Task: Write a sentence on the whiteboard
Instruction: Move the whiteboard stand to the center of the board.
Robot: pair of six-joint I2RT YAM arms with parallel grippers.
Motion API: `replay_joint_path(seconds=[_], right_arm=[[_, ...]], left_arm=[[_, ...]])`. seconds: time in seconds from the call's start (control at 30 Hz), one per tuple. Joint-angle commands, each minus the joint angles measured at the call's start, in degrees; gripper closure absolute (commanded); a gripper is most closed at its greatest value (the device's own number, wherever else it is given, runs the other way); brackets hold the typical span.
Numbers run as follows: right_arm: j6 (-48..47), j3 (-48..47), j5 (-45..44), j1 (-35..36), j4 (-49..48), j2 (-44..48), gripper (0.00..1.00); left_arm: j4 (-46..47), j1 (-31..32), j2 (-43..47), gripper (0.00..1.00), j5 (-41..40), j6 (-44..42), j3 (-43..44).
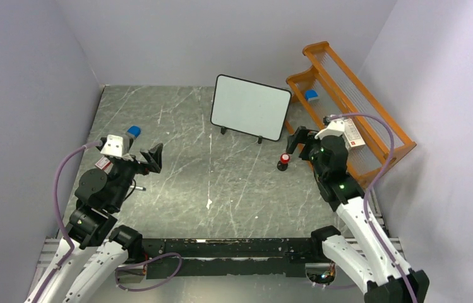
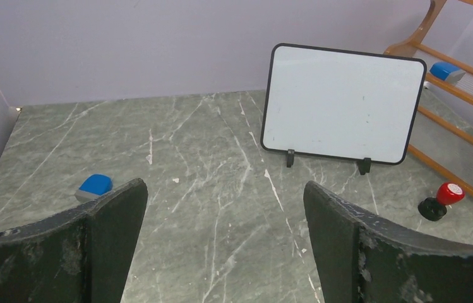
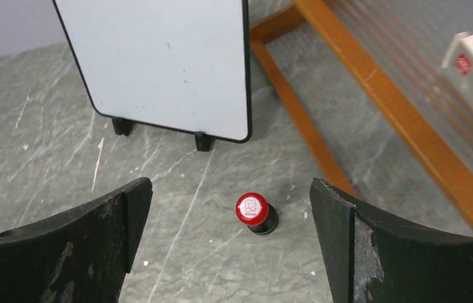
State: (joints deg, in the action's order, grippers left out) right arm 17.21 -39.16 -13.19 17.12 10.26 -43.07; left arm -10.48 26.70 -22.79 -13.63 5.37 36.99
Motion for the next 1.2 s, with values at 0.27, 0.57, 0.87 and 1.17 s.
replay_joint_path(seconds=[0.27, 0.57, 0.87, 1.17], right_arm=[[2.6, -9.9, -6.0, 9.8, -7.0, -25.2, 0.0], [8.8, -18.6, -20.1, 16.4, -6.8, -45.2, 0.09], [14.7, -26.3, -25.5, 18.0, -5.6, -61.6, 0.24], [17.7, -29.6, -27.2, 17.8, -7.5, -69.7, 0.43]], left_arm=[[0.6, -0.8, -1.2, 0.04, -2.6, 2.3, 0.6], [0.3, -0.9, -1.6, 0.04, -2.9, 2.3, 0.8], [0.3, -1.0, -1.7, 0.04, -2.9, 2.1, 0.8], [0.5, -1.0, -2.2, 0.04, -2.7, 1.9, 0.7]])
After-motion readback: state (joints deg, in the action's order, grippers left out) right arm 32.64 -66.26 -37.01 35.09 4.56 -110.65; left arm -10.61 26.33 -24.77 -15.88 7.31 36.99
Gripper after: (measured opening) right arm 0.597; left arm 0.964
